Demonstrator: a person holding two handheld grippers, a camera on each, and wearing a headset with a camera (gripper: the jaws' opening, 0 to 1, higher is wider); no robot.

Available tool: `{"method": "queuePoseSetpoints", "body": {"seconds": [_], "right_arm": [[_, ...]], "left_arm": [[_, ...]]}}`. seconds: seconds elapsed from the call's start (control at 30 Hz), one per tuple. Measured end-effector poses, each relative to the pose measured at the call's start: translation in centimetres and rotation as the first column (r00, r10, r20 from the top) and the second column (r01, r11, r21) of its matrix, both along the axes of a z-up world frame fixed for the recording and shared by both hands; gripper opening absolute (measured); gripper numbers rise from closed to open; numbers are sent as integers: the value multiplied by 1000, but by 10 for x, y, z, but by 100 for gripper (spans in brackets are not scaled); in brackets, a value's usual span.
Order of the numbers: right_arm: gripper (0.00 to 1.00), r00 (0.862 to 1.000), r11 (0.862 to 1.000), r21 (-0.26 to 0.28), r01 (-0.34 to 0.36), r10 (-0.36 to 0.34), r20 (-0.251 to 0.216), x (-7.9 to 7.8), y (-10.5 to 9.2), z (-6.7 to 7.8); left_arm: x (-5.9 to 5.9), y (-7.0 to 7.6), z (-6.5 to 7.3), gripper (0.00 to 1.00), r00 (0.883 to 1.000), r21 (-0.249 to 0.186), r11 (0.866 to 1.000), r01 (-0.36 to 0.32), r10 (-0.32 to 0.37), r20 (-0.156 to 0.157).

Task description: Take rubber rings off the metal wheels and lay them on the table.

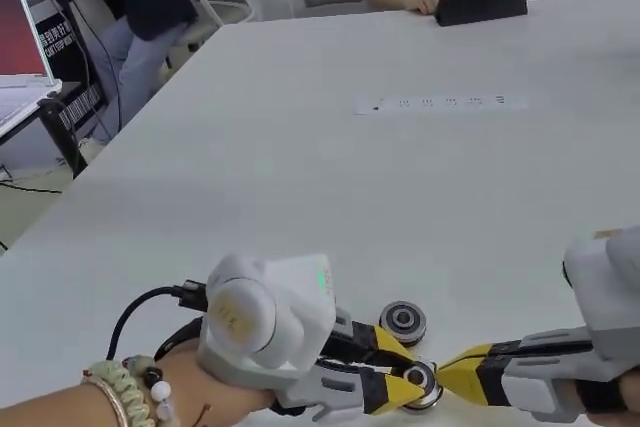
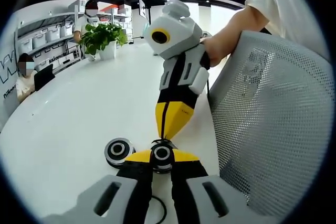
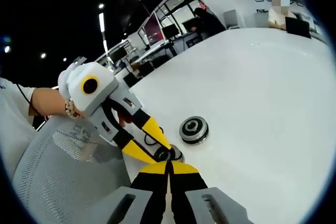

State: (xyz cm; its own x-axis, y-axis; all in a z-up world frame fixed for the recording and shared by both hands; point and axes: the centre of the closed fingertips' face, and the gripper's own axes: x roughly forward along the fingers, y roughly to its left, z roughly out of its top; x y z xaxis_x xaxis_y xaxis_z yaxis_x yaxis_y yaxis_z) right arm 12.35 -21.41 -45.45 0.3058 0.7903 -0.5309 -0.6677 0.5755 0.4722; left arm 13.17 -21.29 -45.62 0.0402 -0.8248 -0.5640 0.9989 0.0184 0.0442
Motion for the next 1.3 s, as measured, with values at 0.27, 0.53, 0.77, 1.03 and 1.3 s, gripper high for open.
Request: {"method": "queuePoseSetpoints", "body": {"seconds": [0.27,0.53,0.77,1.03,1.3], "right_arm": [[0,1000,1000,3,-4,4,0,1,0,0],[0,1000,1000,9,-12,12,8,2,0,1],[0,1000,999,20,-25,24,16,2,3,3],[0,999,999,35,-28,27,19,2,2,4],[0,999,996,77,-37,35,20,0,7,10]], "left_arm": [[0,0,0,7,1000,0,1000,2,-2,0],[0,0,0,7,1000,1,1000,0,0,-2],[1,0,-1,7,1000,0,1000,-7,7,-8],[0,0,-1,7,1000,-2,1000,-13,13,-11],[0,-1,-1,7,1000,-4,1000,-16,16,-14]]}}
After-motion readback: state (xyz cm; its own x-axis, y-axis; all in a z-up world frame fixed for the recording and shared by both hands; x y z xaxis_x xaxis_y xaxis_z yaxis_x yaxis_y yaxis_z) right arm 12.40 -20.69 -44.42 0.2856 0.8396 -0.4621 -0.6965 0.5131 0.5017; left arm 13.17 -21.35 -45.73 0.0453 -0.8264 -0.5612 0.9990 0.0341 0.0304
